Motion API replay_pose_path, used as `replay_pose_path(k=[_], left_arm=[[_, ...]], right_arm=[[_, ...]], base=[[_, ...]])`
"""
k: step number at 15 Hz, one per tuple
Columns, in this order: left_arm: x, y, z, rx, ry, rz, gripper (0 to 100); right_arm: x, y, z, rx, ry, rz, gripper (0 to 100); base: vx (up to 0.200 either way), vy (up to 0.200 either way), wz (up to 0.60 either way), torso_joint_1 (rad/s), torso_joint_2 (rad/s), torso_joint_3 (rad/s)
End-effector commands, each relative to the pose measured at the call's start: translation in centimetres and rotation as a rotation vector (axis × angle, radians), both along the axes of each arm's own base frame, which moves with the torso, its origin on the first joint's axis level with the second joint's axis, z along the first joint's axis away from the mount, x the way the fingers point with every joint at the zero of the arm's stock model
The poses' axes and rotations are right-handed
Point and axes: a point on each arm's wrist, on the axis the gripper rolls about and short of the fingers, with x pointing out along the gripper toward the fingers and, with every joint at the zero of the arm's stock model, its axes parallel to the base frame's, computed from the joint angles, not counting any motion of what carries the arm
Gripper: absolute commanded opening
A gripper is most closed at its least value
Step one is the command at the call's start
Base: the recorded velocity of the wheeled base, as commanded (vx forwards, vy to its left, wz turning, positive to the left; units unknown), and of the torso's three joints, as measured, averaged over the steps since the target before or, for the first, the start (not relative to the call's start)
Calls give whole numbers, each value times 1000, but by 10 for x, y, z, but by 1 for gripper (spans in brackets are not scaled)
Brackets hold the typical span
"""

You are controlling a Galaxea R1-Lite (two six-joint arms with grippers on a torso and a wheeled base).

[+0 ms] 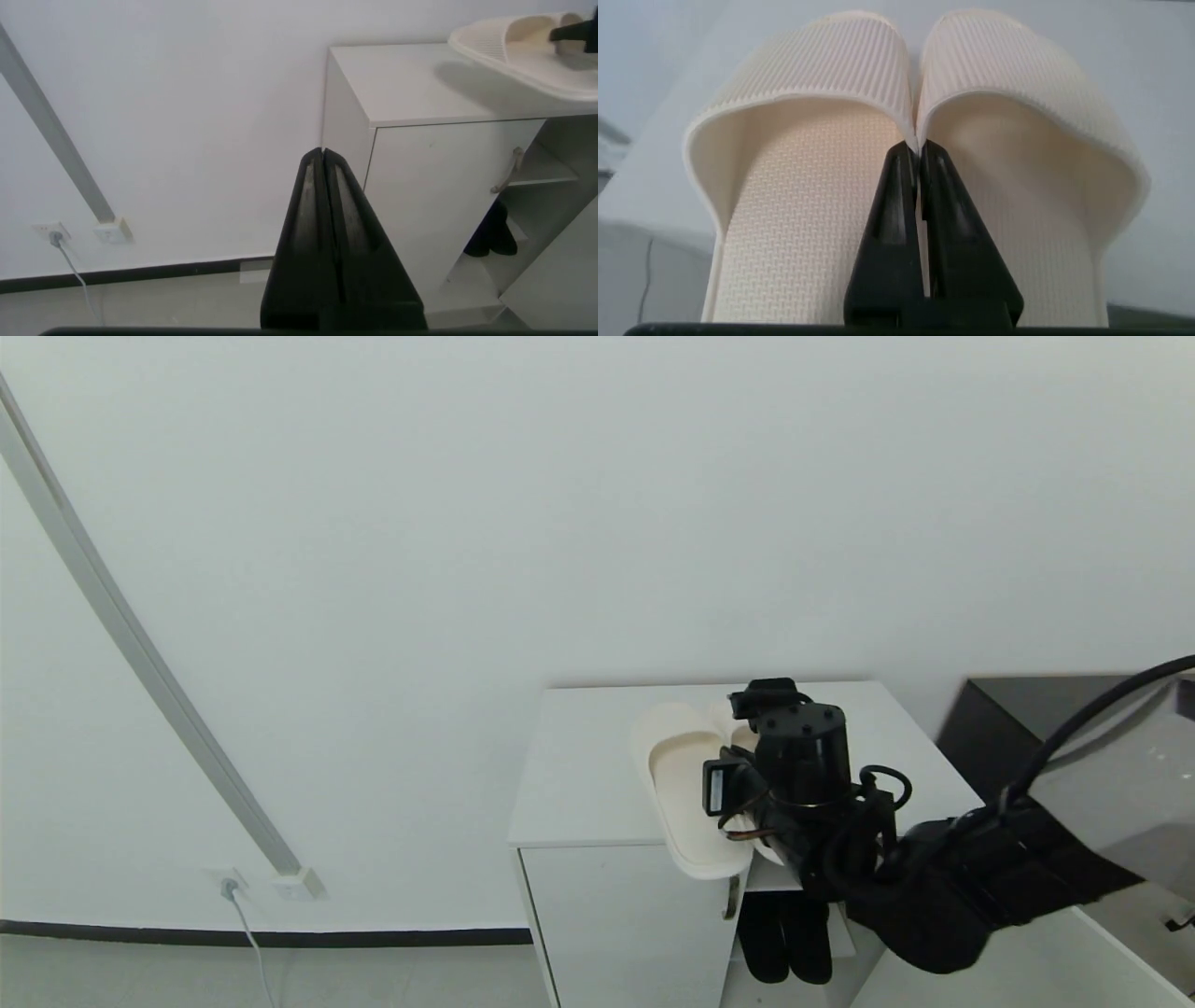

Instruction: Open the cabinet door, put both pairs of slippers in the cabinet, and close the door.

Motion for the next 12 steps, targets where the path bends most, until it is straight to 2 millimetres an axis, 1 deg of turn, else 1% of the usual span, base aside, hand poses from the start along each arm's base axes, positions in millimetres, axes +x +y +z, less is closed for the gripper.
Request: replay_pose_path(k=[1, 3, 5, 9, 10, 12], left_arm=[[0, 0, 0, -1, 1, 0, 0], [0, 0, 0, -1, 1, 0, 0], [0, 0, 0, -1, 3, 0, 0], [0, 0, 0, -1, 1, 0, 0], [0, 0, 0, -1, 1, 0, 0], [0, 0, 0, -1, 3, 0, 0]], right_arm=[[30, 12, -34, -39, 29, -59, 0], [37, 15, -47, -56, 43, -72, 0], [42, 14, -59, -66, 62, -84, 0], [43, 13, -65, -62, 74, -91, 0], [43, 13, -66, -62, 75, -91, 100], [42, 12, -66, -64, 77, -91, 100]], base=[[0, 0, 0, 0, 0, 0], [0, 0, 0, 0, 0, 0], [0, 0, 0, 0, 0, 0], [0, 0, 0, 0, 0, 0], [0, 0, 0, 0, 0, 0], [0, 0, 0, 0, 0, 0]])
